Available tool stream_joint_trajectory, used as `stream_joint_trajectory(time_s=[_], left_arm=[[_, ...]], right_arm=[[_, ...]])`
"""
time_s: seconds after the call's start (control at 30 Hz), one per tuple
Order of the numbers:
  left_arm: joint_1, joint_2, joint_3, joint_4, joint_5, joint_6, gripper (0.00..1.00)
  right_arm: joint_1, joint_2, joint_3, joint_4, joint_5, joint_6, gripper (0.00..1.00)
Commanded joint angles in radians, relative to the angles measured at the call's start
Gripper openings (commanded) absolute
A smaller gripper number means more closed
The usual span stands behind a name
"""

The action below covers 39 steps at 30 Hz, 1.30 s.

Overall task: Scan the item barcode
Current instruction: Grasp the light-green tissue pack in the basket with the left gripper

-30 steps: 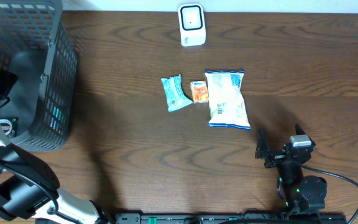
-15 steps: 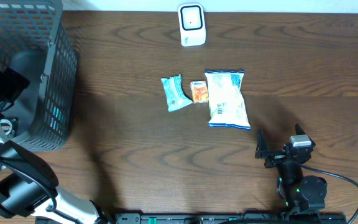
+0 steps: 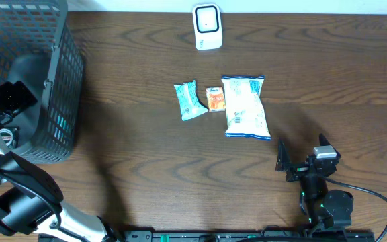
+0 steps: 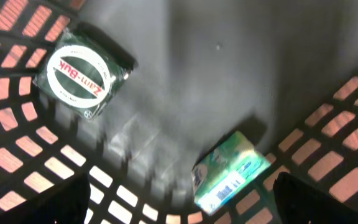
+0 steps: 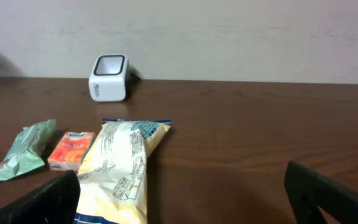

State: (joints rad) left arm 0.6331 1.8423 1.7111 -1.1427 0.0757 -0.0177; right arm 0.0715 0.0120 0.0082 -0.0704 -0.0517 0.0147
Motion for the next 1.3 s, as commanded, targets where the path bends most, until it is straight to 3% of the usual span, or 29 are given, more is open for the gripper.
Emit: stream_joint_trajectory(time_s=[0.0, 0.07, 0.63, 0.73, 0.93, 1.27], left_arm=[[0.002, 0.015, -0.018, -0.009, 0.029, 0.084, 0.93], [0.002, 0.015, -0.035, -0.009, 0.083, 0.145, 0.93], [0.002, 0.016, -0.273, 0.068, 0.129, 0.155, 0.88], [0.002, 0.016, -0.296, 0.087, 0.169, 0.174, 0.86], [0.002, 0.032, -0.322, 0.094, 0.179, 0.185, 0.69], [0.002, 0.037, -0.384, 0.149, 0.179, 0.177, 0.69]], right_arm=[[0.006, -0.005, -0.002, -0.003, 0.0, 0.007, 0.99], [0.006, -0.005, -0.002, -0.003, 0.0, 0.006, 0.99], [0.006, -0.005, -0.002, -0.003, 0.0, 0.006, 0.99], [0.006, -0.005, -0.002, -0.003, 0.0, 0.006, 0.99], [0.006, -0.005, -0.002, -0.003, 0.0, 0.006, 0.99], [0.006, -0.005, -0.002, -0.003, 0.0, 0.007, 0.99]])
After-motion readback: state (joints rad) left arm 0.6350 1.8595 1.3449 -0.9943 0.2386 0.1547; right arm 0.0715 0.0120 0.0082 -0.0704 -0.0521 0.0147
